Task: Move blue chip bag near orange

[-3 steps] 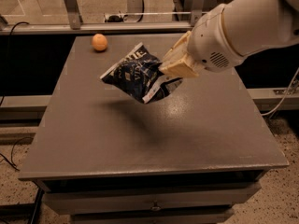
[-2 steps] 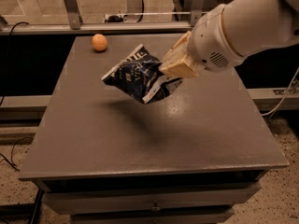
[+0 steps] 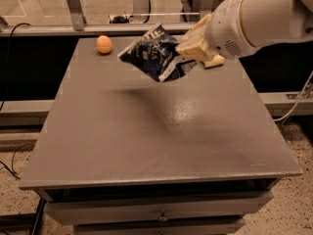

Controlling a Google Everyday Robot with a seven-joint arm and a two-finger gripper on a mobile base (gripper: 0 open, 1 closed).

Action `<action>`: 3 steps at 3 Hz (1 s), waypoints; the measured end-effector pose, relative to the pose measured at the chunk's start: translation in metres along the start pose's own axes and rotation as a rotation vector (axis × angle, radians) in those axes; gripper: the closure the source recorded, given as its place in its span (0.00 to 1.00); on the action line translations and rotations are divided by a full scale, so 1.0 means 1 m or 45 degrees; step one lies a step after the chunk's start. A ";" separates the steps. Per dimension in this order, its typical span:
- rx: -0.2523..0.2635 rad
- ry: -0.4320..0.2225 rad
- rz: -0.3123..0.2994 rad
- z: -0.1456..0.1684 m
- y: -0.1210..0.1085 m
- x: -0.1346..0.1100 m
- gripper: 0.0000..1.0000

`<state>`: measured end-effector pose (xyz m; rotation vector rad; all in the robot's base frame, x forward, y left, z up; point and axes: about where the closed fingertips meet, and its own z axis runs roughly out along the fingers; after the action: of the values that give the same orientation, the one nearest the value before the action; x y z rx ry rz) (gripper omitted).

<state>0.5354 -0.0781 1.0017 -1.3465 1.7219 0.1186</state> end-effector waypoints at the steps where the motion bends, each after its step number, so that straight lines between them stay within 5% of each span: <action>1: 0.096 -0.037 0.011 0.027 -0.056 0.008 1.00; 3: 0.206 -0.052 -0.020 0.115 -0.144 0.009 1.00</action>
Offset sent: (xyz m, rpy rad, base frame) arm 0.2105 -0.0043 -0.0115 0.0638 -0.1517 -0.0866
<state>0.7198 -0.0765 0.9914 -1.2308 1.6500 -0.0022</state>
